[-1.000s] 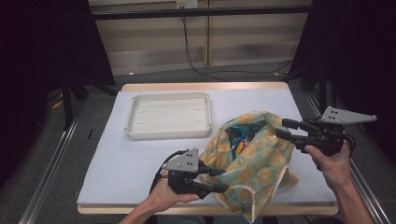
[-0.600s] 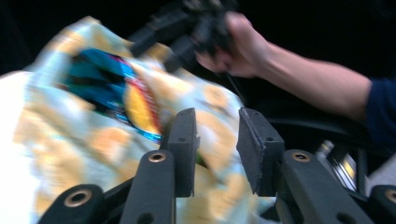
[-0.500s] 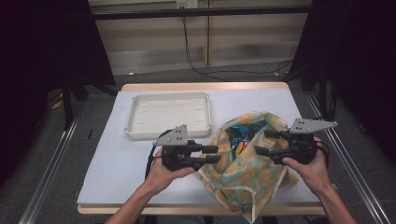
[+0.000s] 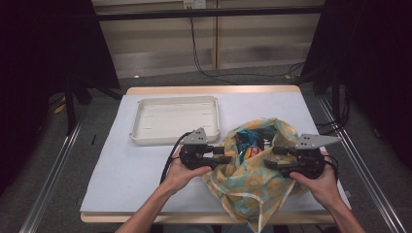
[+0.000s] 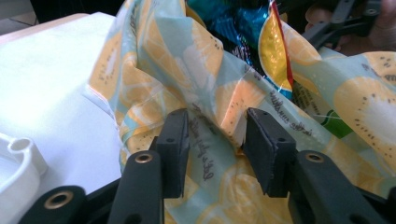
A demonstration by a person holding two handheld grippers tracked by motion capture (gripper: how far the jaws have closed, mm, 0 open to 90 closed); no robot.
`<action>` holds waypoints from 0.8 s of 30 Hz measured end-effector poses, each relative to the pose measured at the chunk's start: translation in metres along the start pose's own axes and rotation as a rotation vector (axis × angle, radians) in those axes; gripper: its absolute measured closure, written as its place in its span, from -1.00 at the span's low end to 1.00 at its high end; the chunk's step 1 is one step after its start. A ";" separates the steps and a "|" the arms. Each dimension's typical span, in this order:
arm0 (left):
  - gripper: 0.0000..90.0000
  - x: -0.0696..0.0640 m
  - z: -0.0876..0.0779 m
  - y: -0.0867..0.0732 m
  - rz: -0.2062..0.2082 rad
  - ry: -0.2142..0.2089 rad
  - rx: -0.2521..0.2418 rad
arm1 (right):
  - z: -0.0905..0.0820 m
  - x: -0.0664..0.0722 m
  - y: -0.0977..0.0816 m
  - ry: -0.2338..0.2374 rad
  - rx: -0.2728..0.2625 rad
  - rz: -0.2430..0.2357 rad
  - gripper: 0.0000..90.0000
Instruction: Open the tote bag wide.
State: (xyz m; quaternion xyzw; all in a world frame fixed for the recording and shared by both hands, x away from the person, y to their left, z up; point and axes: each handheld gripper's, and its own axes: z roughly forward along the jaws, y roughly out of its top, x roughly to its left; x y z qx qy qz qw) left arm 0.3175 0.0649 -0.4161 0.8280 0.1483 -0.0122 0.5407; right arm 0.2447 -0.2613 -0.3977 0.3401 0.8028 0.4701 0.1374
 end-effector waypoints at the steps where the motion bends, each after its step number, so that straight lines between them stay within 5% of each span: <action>1: 0.38 0.000 0.001 -0.001 0.000 -0.005 0.010 | 0.002 0.001 -0.001 -0.007 0.009 -0.006 0.05; 4: 0.42 0.000 0.000 -0.003 -0.006 -0.006 0.019 | 0.003 0.001 -0.004 -0.010 0.013 -0.011 0.25; 5: 0.47 0.001 -0.001 -0.003 -0.006 -0.007 0.023 | 0.003 -0.001 -0.005 -0.015 0.008 -0.003 0.50; 7: 0.50 0.001 -0.001 -0.004 -0.016 -0.013 0.017 | 0.002 -0.002 -0.005 -0.012 0.005 0.004 0.60; 8: 0.55 0.001 -0.001 -0.005 -0.023 -0.012 0.017 | 0.002 -0.003 -0.006 -0.005 -0.006 0.010 0.86; 11: 0.61 0.000 0.000 -0.005 -0.015 -0.019 0.020 | 0.003 -0.002 -0.007 0.009 -0.007 0.008 1.00; 21: 0.97 0.002 -0.003 -0.005 -0.021 -0.012 0.025 | -0.016 0.006 0.000 0.034 -0.070 -0.004 1.00; 24: 1.00 0.003 -0.002 -0.005 -0.026 -0.005 0.037 | -0.021 -0.001 0.010 0.022 -0.102 -0.008 0.43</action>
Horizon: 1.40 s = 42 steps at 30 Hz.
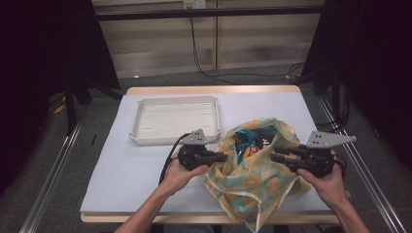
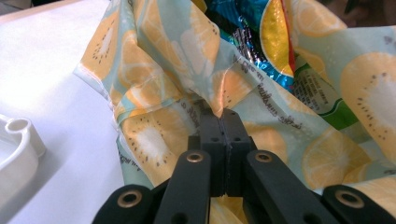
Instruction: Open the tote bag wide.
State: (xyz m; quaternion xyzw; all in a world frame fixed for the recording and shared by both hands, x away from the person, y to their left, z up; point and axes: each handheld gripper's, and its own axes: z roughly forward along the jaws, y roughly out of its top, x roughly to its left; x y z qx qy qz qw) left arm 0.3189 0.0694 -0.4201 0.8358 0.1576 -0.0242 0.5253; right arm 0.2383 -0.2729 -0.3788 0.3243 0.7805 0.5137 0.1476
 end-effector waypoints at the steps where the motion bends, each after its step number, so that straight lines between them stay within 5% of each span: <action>1: 1.00 0.001 0.000 0.000 0.000 0.005 0.007 | 0.000 0.000 0.000 0.000 0.000 0.000 0.43; 5: 1.00 0.004 0.001 -0.002 -0.014 0.007 0.009 | 0.005 -0.007 0.014 -0.003 -0.025 -0.025 0.09; 9: 1.00 0.004 0.003 -0.002 -0.020 0.003 0.010 | 0.020 -0.010 0.024 0.060 -0.029 -0.046 -0.06; 14: 1.00 0.005 0.001 -0.002 -0.026 0.007 0.008 | 0.028 -0.006 0.021 0.066 0.006 -0.077 -0.04; 17: 1.00 0.006 -0.001 -0.002 -0.032 0.012 0.007 | 0.021 0.000 0.014 0.075 0.047 -0.109 0.29; 24: 1.00 0.009 -0.002 -0.002 -0.048 0.017 -0.003 | 0.010 0.003 0.006 0.073 0.058 -0.112 0.49; 27: 1.00 0.010 -0.004 -0.003 -0.055 0.028 -0.005 | 0.009 0.003 -0.001 0.099 0.086 -0.099 0.96; 34: 1.00 0.010 -0.020 -0.008 -0.067 0.045 0.003 | -0.011 0.004 -0.017 0.137 0.062 -0.050 1.00; 42: 1.00 0.020 -0.020 -0.016 -0.107 0.098 0.043 | -0.045 0.002 -0.048 0.058 0.066 -0.015 1.00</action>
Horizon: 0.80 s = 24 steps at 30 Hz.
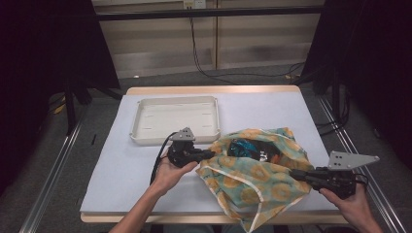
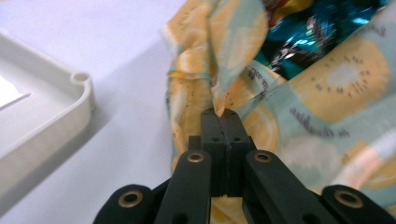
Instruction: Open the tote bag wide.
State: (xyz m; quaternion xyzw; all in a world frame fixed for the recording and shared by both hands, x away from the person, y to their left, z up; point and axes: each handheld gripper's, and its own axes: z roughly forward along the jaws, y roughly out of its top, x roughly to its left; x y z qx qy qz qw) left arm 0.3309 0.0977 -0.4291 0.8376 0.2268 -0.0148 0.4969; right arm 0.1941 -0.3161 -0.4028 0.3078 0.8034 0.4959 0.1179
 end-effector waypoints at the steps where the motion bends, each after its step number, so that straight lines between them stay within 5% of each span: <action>1: 1.00 0.000 0.000 -0.001 0.004 0.006 0.008 | -0.003 -0.002 -0.004 -0.013 0.005 0.008 1.00; 4: 1.00 -0.001 -0.001 -0.003 0.004 0.031 0.025 | -0.009 -0.010 -0.015 -0.056 0.014 0.028 1.00; 9: 1.00 0.002 -0.002 -0.008 -0.005 -0.017 0.004 | -0.004 -0.015 -0.022 -0.067 0.042 0.049 1.00; 12: 0.99 0.000 -0.003 -0.006 -0.004 -0.036 -0.010 | 0.000 -0.011 -0.012 -0.045 0.024 0.024 1.00; 13: 0.93 -0.003 -0.004 -0.005 0.001 -0.050 -0.019 | 0.001 -0.007 -0.003 -0.035 -0.001 0.011 0.82; 18: 0.81 -0.010 -0.007 -0.002 0.014 -0.069 -0.048 | 0.004 -0.004 0.016 -0.025 -0.047 -0.012 0.60; 22: 0.60 -0.018 -0.006 -0.001 0.029 -0.088 -0.045 | 0.009 -0.002 0.040 -0.011 -0.084 -0.019 0.23; 24: 0.54 -0.022 -0.006 -0.002 0.041 -0.099 -0.038 | 0.012 -0.004 0.051 0.001 -0.092 -0.030 0.23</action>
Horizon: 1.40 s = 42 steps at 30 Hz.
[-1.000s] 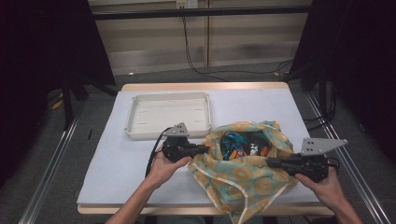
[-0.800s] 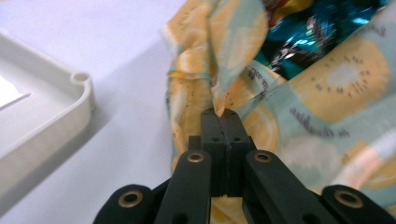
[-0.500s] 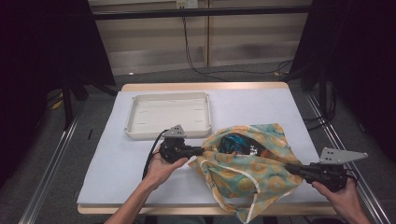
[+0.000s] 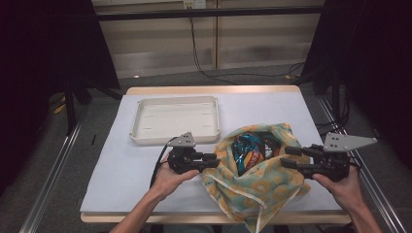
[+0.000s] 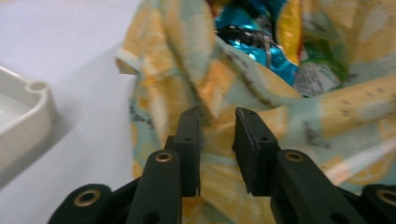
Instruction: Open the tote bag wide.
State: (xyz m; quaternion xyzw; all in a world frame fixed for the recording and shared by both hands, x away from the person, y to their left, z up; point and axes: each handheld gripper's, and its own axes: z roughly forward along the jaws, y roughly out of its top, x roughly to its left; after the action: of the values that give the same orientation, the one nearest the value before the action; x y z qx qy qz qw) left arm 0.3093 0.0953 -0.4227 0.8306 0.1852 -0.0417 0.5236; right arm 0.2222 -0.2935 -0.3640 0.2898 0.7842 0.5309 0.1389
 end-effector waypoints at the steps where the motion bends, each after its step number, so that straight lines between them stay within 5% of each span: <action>1: 0.49 -0.002 0.001 -0.001 0.003 -0.003 0.000 | 0.003 -0.001 0.005 0.001 -0.004 -0.004 0.22; 11: 0.08 -0.011 0.005 0.000 0.021 0.004 0.014 | 0.027 -0.007 0.042 0.040 -0.008 -0.025 0.21; 17: 0.03 -0.007 0.007 0.000 0.017 0.006 0.008 | 0.068 -0.012 0.054 0.094 0.017 -0.034 0.09; 28: -0.03 -0.005 0.007 -0.001 0.026 0.011 0.000 | 0.093 -0.013 0.055 0.078 0.082 -0.053 0.10; 32: -0.06 -0.006 0.007 -0.001 0.037 0.011 0.003 | 0.093 -0.016 0.053 0.069 0.097 -0.047 0.41; 33: -0.08 -0.006 0.008 -0.002 0.036 0.011 0.004 | 0.091 -0.016 0.053 0.078 0.091 -0.053 0.68; 42: -0.18 -0.010 0.009 0.000 0.047 0.018 -0.001 | 0.079 -0.017 0.057 0.030 0.044 -0.032 0.94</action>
State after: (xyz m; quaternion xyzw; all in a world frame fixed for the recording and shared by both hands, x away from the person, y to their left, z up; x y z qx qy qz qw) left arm 0.3011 0.0849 -0.4243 0.8348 0.1702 -0.0215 0.5231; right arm 0.2945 -0.2289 -0.3444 0.2721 0.8022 0.5155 0.1292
